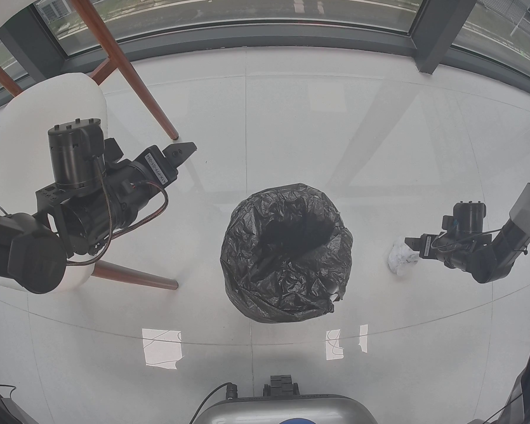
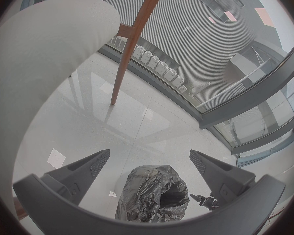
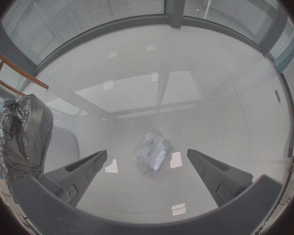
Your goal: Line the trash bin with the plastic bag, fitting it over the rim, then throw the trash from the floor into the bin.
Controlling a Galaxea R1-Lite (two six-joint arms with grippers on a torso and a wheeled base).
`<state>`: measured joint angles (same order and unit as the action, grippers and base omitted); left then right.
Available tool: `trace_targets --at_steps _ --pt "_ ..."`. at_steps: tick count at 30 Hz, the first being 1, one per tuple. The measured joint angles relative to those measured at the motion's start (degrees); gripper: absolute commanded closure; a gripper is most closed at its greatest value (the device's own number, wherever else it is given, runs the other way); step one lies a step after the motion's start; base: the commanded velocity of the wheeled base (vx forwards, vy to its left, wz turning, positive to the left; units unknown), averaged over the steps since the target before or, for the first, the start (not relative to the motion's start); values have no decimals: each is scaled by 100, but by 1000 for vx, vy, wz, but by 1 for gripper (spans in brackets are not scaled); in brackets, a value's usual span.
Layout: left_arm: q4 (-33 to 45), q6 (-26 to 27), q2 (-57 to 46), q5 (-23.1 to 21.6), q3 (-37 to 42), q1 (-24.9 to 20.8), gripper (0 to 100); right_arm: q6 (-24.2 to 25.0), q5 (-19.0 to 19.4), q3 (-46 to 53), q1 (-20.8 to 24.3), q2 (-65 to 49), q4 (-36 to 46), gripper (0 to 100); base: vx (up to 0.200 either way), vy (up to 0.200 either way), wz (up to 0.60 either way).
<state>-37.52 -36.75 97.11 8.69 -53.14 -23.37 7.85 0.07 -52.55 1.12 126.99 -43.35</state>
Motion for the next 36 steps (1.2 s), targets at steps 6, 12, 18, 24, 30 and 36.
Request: trace_targets --at_steps 6,12,18,24,30,36 --pt "0 -13 0 4 -6 -9 0 6 11 -23 -238 265 -11 0 0 0 0" --pt "0 -20 5 1 5 -16 0 29 63 -127 -321 503 -15 0 0 0 0" --pt "-2 -22 13 1 2 -20 0 40 74 -497 -285 846 -11 0 0 0 0" --pt "0 -17 13 9 2 -17 0 38 85 -957 -217 1137 -4 0 0 0 0" --pt "11 -16 11 15 11 -13 0 60 46 -1189 -123 1358 0 100 0 0 0" --pt "9 -13 13 15 9 -2 0 90 33 -1228 -110 1499 -6 100 0 0 0"
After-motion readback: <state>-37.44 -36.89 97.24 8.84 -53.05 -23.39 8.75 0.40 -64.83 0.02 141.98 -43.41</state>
